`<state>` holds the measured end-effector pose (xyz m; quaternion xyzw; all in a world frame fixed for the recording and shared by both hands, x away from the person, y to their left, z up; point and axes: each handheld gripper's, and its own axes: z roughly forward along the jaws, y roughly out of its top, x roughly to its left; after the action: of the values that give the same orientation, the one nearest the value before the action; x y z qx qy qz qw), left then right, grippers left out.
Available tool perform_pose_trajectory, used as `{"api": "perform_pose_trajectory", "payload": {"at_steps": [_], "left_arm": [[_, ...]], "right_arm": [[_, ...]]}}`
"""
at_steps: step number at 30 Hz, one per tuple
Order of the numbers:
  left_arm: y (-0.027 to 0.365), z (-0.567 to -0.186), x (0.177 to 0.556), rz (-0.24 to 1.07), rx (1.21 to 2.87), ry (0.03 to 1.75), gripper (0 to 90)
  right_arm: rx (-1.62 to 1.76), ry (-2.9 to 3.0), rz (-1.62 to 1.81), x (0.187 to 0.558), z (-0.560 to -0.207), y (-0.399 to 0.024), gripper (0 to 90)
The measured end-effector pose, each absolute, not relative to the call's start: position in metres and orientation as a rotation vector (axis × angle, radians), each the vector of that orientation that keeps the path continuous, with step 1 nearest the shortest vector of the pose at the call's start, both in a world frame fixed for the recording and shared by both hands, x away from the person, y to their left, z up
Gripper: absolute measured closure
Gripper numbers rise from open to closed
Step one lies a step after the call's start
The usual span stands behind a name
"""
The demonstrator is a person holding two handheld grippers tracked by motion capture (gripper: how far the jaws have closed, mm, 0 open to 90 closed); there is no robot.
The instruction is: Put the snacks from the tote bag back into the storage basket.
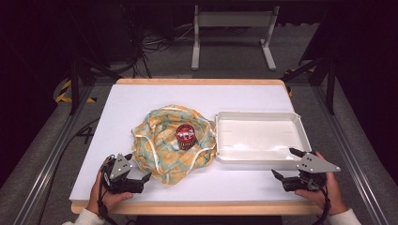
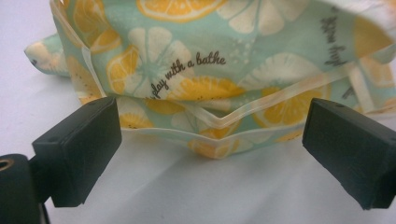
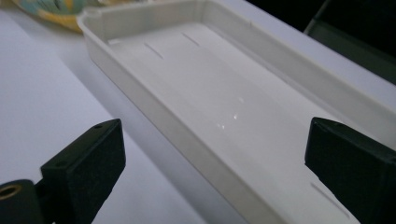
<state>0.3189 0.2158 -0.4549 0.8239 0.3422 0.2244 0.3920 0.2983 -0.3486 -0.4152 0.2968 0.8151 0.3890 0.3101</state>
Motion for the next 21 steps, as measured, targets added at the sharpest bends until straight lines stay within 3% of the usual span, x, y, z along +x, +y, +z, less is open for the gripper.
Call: {"api": "perform_pose_trajectory", "payload": {"at_steps": [19,21], "left_arm": [[0.229,-0.453,0.311,0.568,2.02,0.869,5.6],[0.229,-0.453,0.311,0.563,2.017,0.873,5.7]], "right_arm": [[0.771,2.235,1.071,0.308,-0.413,-0.33,7.4],[0.758,2.255,1.061,0.311,-0.414,-0.325,11.8]]}}
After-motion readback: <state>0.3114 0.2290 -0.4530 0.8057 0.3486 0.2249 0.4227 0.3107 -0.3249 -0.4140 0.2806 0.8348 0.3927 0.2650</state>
